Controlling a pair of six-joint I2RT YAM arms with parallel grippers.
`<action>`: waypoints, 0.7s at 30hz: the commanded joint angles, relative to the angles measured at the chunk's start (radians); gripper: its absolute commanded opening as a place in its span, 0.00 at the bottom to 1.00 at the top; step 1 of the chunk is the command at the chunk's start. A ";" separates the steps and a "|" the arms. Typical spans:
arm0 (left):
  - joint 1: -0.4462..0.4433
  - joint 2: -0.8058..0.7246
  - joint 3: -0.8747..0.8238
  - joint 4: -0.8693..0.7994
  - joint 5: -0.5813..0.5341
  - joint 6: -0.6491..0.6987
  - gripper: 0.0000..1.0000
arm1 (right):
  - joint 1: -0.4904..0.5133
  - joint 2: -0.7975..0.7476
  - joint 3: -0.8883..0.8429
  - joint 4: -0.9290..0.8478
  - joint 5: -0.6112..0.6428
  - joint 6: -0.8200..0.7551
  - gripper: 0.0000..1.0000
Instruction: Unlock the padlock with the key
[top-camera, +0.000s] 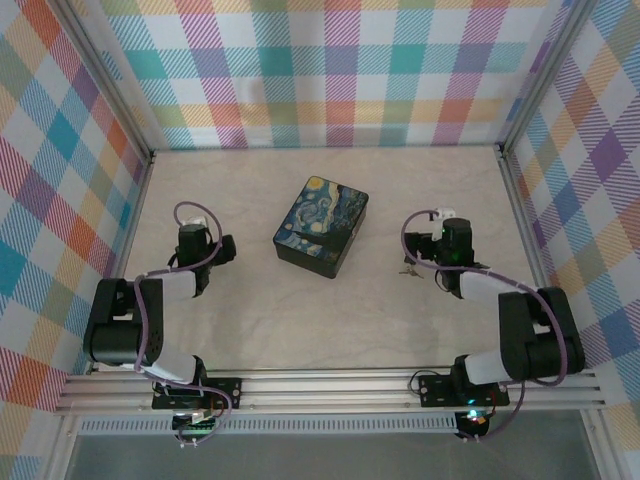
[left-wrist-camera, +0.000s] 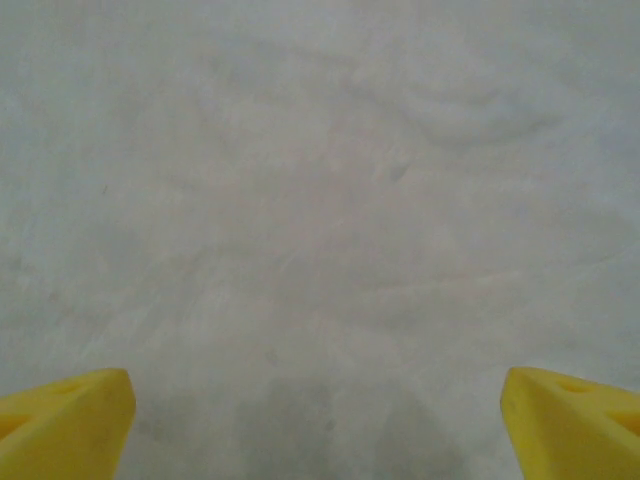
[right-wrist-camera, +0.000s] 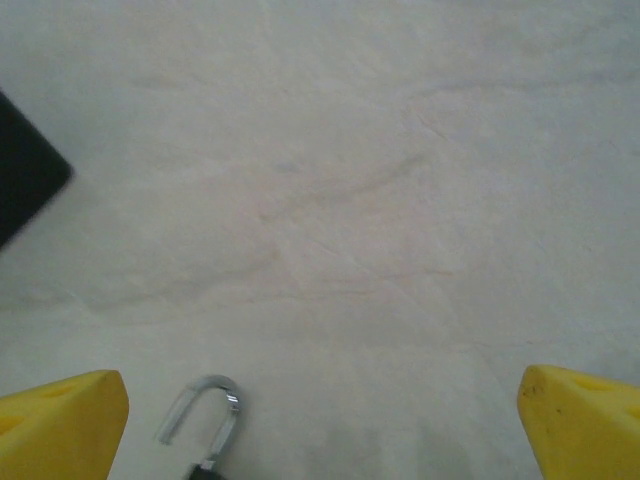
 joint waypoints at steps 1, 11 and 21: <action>0.004 0.018 0.004 0.161 0.105 0.046 0.93 | -0.048 0.041 -0.040 0.253 -0.059 -0.046 1.00; -0.065 0.068 -0.115 0.434 0.024 0.101 1.00 | -0.126 0.115 -0.115 0.443 -0.134 0.026 1.00; -0.082 0.052 -0.109 0.387 -0.037 0.096 1.00 | -0.130 0.116 -0.116 0.449 -0.141 0.028 0.99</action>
